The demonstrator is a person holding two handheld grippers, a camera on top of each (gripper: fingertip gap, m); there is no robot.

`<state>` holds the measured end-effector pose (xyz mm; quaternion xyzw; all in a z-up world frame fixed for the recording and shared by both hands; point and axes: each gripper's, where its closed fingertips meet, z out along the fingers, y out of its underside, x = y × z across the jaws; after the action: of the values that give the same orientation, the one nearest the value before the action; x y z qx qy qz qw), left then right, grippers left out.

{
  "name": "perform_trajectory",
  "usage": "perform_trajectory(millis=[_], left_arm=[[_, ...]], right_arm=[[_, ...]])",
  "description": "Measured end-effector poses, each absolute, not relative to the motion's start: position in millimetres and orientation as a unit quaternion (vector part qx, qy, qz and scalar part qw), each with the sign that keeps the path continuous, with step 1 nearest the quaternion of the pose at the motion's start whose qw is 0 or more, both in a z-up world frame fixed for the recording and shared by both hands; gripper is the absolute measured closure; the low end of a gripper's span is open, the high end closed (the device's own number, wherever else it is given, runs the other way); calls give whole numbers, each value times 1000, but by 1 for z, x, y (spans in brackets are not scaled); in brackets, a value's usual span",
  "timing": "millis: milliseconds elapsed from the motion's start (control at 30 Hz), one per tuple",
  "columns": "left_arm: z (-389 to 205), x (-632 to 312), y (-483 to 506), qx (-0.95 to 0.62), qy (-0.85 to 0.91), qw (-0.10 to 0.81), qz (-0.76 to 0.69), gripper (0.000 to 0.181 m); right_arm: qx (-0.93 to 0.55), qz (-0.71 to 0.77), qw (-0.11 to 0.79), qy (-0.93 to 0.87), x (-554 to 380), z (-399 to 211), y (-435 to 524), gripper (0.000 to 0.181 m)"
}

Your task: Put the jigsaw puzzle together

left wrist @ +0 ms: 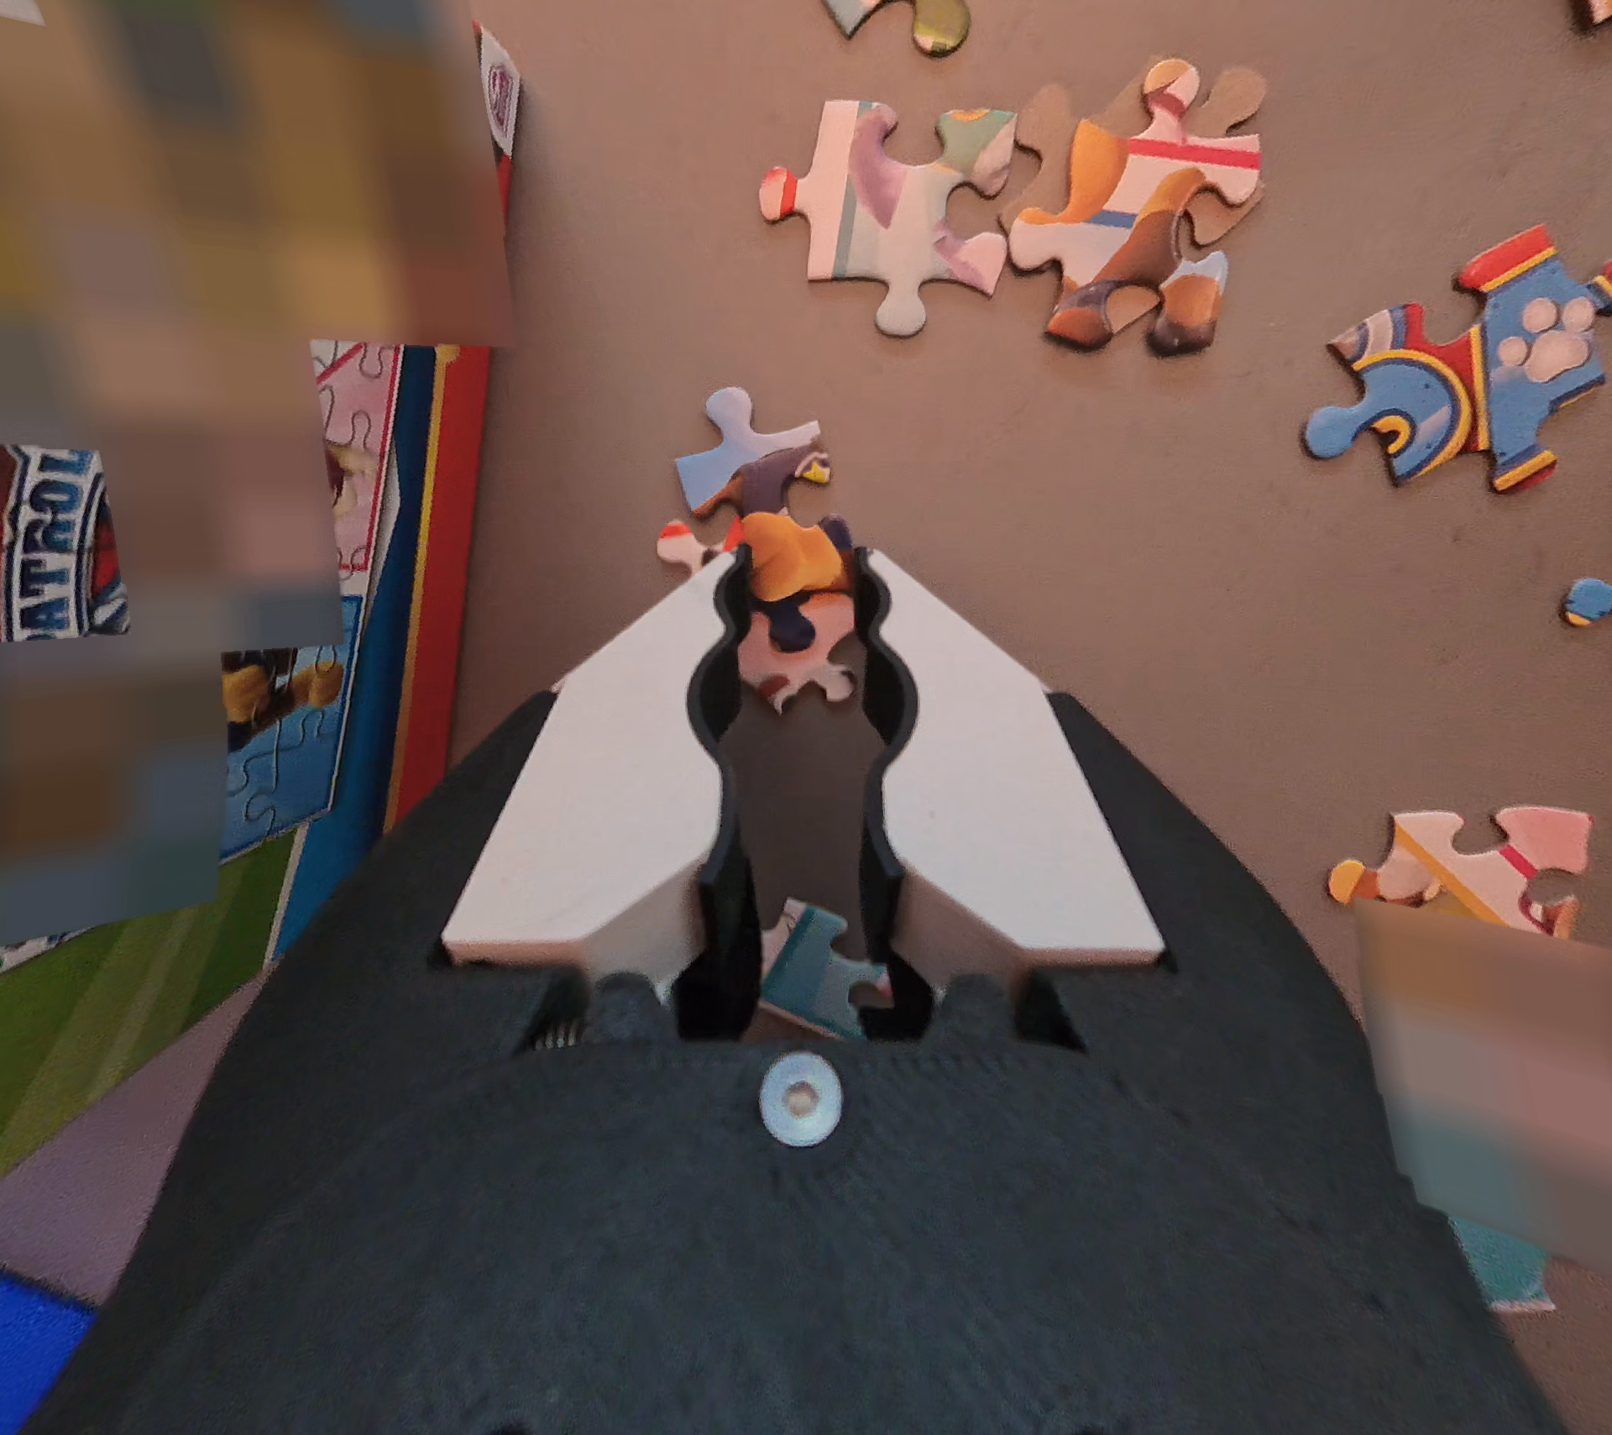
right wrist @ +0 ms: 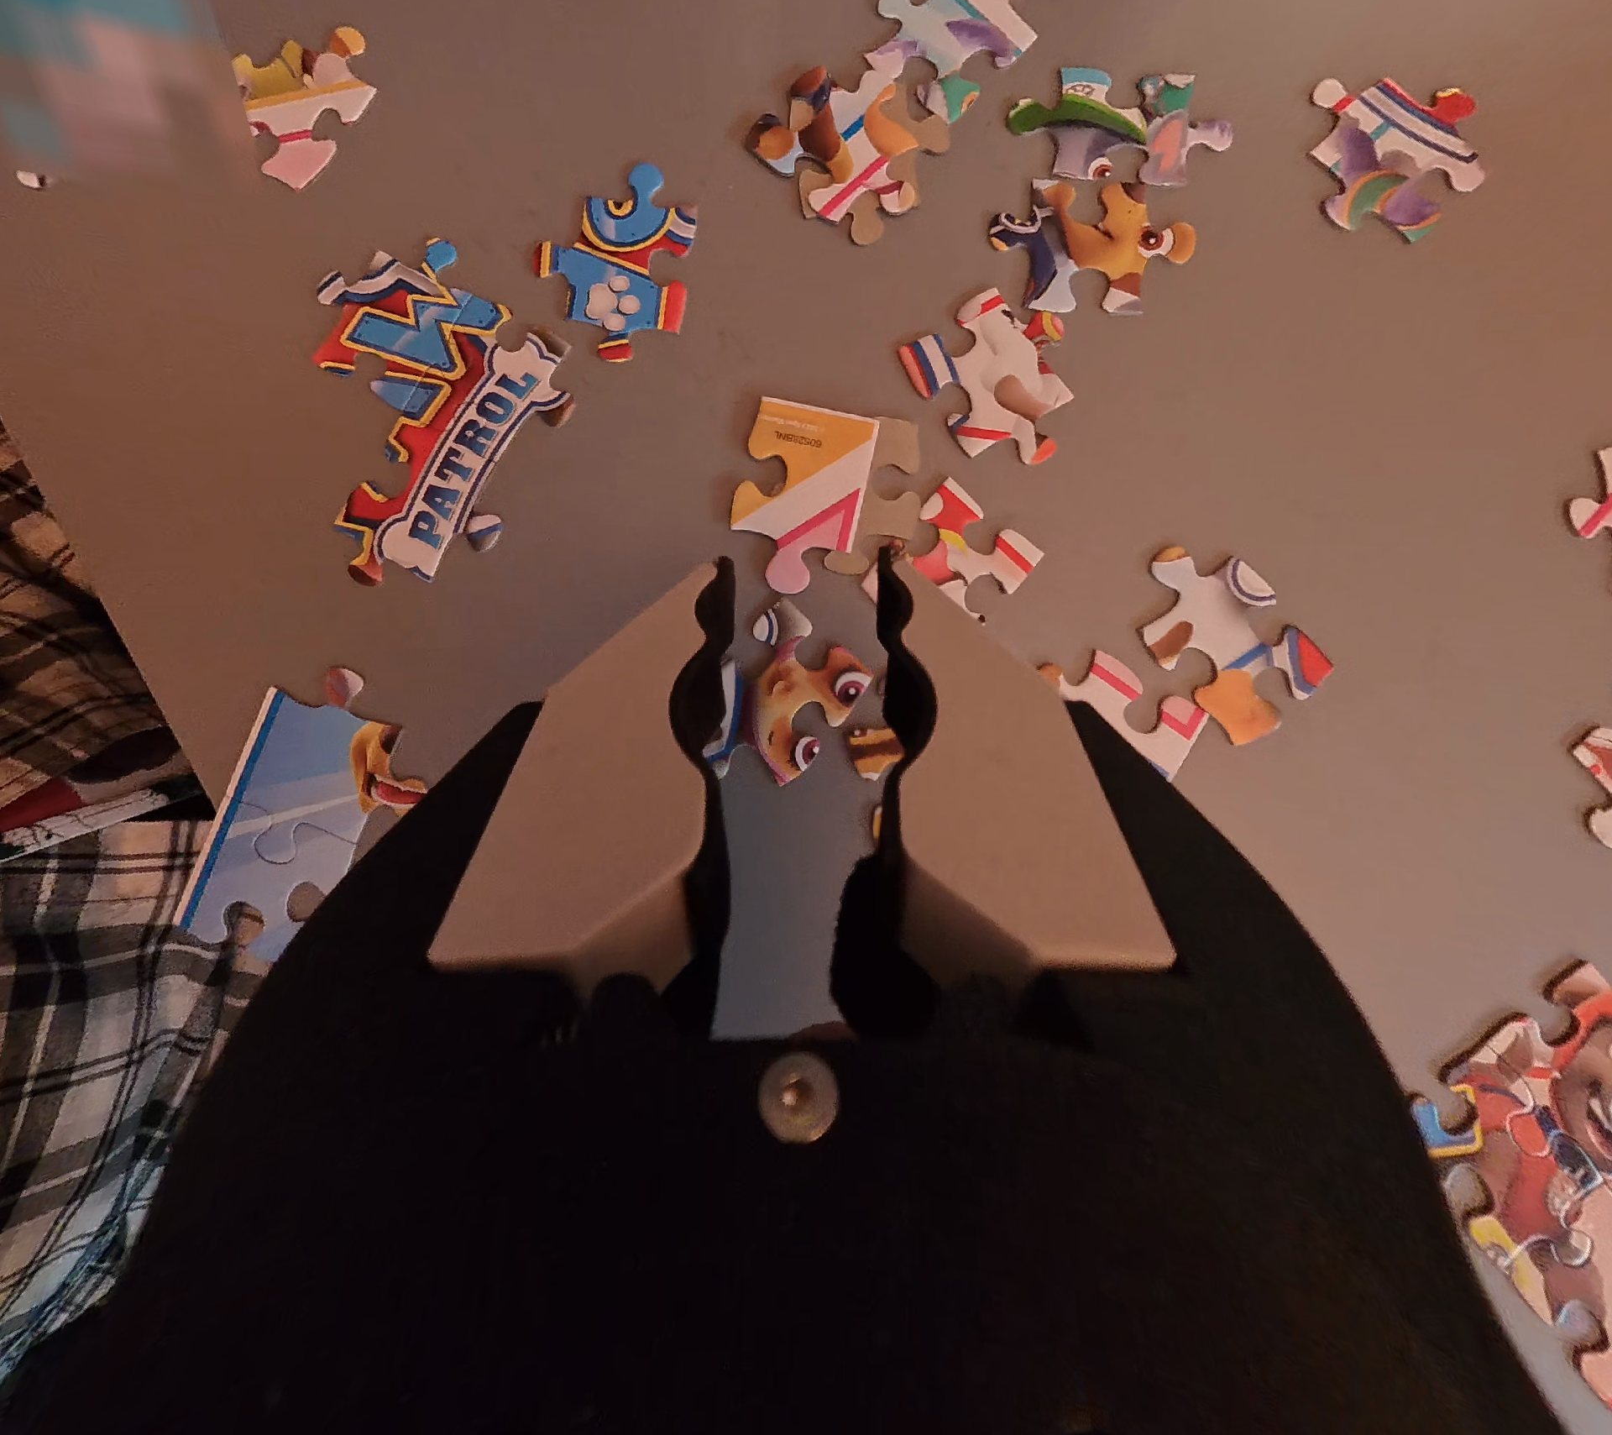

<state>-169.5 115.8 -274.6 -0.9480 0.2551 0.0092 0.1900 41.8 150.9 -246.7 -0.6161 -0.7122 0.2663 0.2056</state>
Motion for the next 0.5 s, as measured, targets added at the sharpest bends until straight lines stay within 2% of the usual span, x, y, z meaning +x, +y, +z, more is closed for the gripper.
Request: perform_trajectory(millis=[100, 200, 267, 367, 500], left_arm=[[-274, -179, 106, -955, 252, 150, 33, 165], [-266, -176, 107, -954, 250, 161, 47, 150], [-258, -160, 110, -946, 265, 183, 41, 147], [-251, -128, 113, -930, 311, 194, 32, 146], [-250, -76, 116, -903, 373, 213, -2, 144]], right_arm=[[-621, 261, 194, -713, 39, -253, 150, 146], [-622, 233, 181, -725, 33, -267, 148, 135], [-620, 219, 178, -732, 28, -275, 146, 133], [-622, 219, 187, -728, 19, -276, 147, 146], [-617, 214, 188, -734, 18, -276, 148, 148]])
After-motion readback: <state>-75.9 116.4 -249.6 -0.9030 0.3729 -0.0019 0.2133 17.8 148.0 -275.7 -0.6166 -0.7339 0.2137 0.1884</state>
